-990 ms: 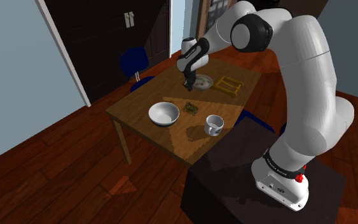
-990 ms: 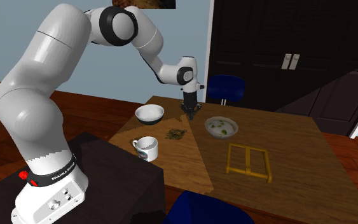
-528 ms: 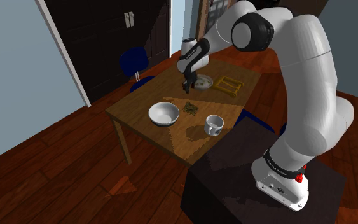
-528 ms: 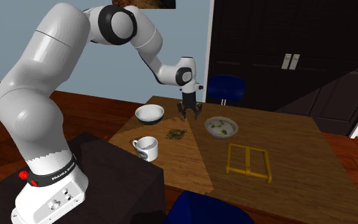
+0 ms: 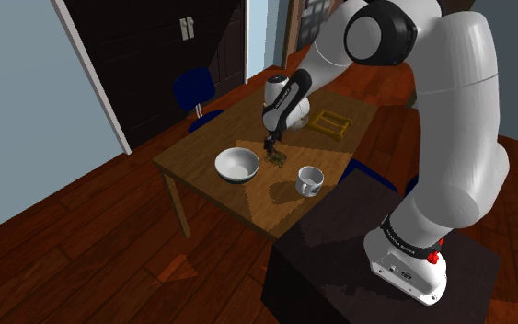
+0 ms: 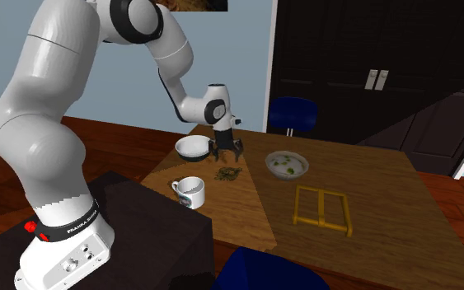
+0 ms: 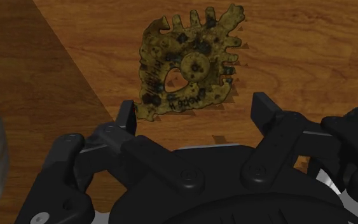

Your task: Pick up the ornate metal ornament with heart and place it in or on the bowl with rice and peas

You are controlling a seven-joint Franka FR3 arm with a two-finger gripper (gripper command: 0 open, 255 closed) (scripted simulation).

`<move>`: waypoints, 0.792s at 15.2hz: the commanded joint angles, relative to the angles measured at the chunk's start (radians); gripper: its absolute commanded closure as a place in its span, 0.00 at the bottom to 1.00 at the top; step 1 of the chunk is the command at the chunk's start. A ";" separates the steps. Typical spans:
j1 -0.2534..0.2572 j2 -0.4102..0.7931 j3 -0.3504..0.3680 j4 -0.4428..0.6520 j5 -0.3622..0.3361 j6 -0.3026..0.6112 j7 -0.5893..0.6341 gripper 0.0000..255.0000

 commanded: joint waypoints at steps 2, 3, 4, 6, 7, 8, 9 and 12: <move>0.004 0.019 -0.001 -0.026 -0.006 0.053 0.004 0.00; 0.003 0.032 -0.001 -0.020 -0.006 0.061 0.003 0.00; 0.002 0.046 0.000 -0.015 -0.006 0.069 0.003 0.00; -0.001 0.073 0.000 -0.003 -0.005 0.085 0.003 0.00; -0.004 0.094 0.001 0.007 -0.005 0.097 0.003 0.00; -0.004 0.094 0.001 0.007 -0.005 0.097 0.003 0.00; -0.004 0.094 0.001 0.007 -0.005 0.097 0.003 0.00; -0.004 0.094 0.001 0.007 -0.005 0.097 0.003 0.00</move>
